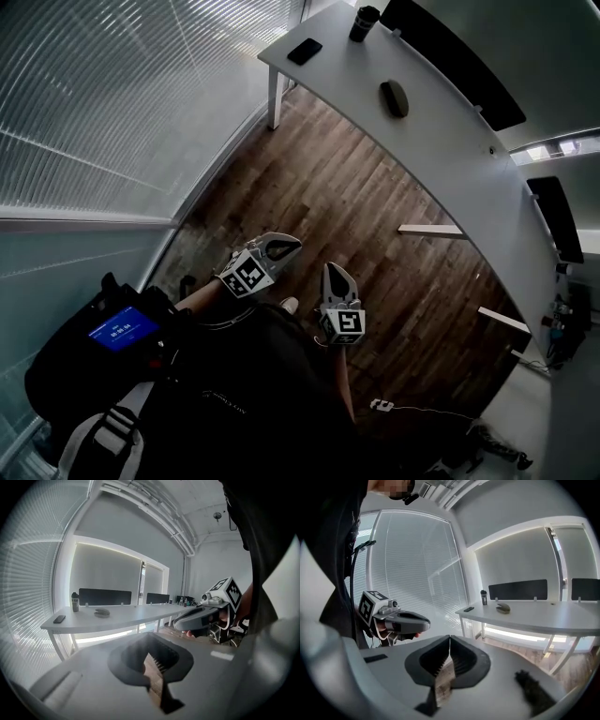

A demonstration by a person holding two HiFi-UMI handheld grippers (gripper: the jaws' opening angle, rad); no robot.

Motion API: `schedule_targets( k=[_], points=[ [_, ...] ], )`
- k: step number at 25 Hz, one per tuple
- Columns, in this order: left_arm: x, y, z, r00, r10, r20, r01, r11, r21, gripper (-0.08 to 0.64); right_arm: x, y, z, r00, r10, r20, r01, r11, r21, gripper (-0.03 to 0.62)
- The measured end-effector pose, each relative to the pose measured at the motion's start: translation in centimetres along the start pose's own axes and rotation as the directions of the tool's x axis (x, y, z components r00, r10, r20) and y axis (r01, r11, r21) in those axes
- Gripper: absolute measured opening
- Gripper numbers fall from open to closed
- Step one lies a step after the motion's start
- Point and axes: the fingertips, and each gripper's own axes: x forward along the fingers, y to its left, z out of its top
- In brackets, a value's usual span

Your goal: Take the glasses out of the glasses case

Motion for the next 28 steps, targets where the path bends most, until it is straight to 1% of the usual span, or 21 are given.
schedule_targets(
  k=[2, 5, 8, 11, 15, 19, 22, 25, 28],
  points=[
    [-0.5, 1.3, 0.1, 1.000, 0.002, 0.019, -0.002, 1.000, 0.009, 0.008, 1.3, 0.6, 0.4, 1.000, -0.001, -0.006, 0.000, 1.000, -0.017, 0.008],
    [-1.2, 2.9, -0.2, 1.000, 0.001, 0.028, -0.001, 1.000, 0.004, 0.008, 3.3, 1.7, 1.2, 1.000, 0.006, -0.012, -0.006, 1.000, -0.002, 0.008],
    [-2.0, 4.3, -0.3, 0.999, 0.008, 0.042, -0.008, 1.000, 0.002, 0.008, 4.8, 2.4, 1.7, 1.000, 0.007, -0.027, -0.008, 1.000, -0.021, 0.008],
    [-2.8, 5.5, -0.3, 0.999, 0.000, 0.046, -0.001, 1.000, 0.010, 0.008, 6.2, 3.2, 2.4, 1.000, 0.010, -0.029, -0.010, 1.000, -0.004, 0.008],
    [-3.1, 6.8, -1.1, 0.999, -0.012, 0.040, 0.011, 1.000, 0.019, 0.008, 7.5, 3.5, 3.0, 0.999, -0.005, -0.037, 0.004, 0.999, -0.043, 0.008],
    [-3.1, 8.2, -0.7, 0.999, -0.003, 0.044, 0.003, 1.000, 0.014, 0.008, 8.7, 3.5, 3.7, 1.000, 0.004, -0.010, -0.005, 0.999, -0.045, 0.008],
    [-3.2, 8.6, -0.3, 0.999, 0.003, 0.044, -0.004, 1.000, 0.012, 0.008, 9.0, 3.1, 4.5, 1.000, -0.009, -0.015, 0.008, 0.998, -0.059, 0.008],
    [-2.8, 9.0, -0.2, 0.999, 0.008, 0.038, -0.009, 1.000, 0.016, 0.008, 9.5, 2.6, 5.0, 1.000, 0.004, -0.003, -0.004, 0.998, -0.059, 0.008],
    [-1.9, 9.4, -0.3, 1.000, 0.013, 0.023, -0.014, 1.000, 0.016, 0.008, 10.1, 1.3, 4.4, 1.000, 0.014, 0.005, -0.014, 0.998, -0.061, 0.008]
  ],
)
